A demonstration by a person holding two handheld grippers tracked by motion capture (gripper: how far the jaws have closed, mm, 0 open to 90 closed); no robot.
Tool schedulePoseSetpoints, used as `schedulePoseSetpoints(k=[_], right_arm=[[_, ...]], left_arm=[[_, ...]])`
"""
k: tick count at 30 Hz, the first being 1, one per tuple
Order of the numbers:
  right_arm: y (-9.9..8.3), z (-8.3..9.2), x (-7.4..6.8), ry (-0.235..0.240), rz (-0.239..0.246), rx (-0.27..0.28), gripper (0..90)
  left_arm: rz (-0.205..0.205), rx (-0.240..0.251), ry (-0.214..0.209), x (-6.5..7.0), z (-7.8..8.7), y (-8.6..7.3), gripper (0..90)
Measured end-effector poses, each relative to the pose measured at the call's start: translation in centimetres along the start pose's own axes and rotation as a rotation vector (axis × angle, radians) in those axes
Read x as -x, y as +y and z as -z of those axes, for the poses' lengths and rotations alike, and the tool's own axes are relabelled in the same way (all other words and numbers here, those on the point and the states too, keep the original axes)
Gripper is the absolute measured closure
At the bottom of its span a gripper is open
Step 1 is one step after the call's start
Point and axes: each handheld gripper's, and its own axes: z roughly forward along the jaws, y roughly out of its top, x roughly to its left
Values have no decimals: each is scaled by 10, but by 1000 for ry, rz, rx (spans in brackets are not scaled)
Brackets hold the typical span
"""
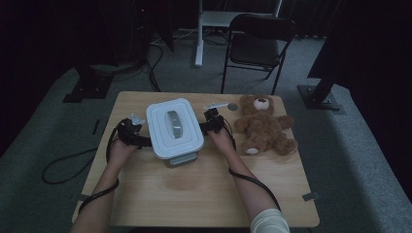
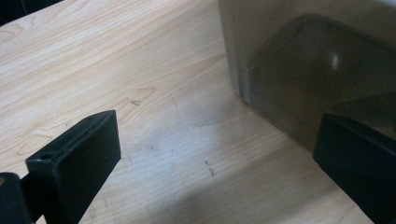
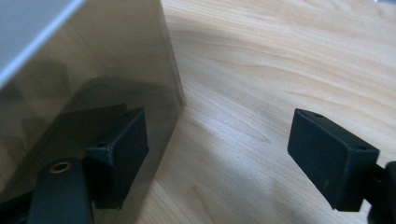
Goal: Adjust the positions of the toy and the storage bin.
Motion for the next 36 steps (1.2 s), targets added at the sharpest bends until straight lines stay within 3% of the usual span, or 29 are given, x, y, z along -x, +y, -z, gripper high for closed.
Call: schedulePoseSetpoints(k=[4,14,18,25,36], right_arm=[[-4,4,-1,6,9,-5,199],[-28,28,-4,34,10,12,202],[-37,40,-8,10,27,11,202],[-52,56,-13,6,42,23,202],[-66,77,-20,-25,75,22,178]], left_arm=[[-4,2,-20,5,6,-1,16],[-69,5,-32,32,26,-7,16],[-87,3,-38,45,34,-11,15],[-59,31,-71,58,48,-21,16],[0,76,-126,67,60,-32,15]])
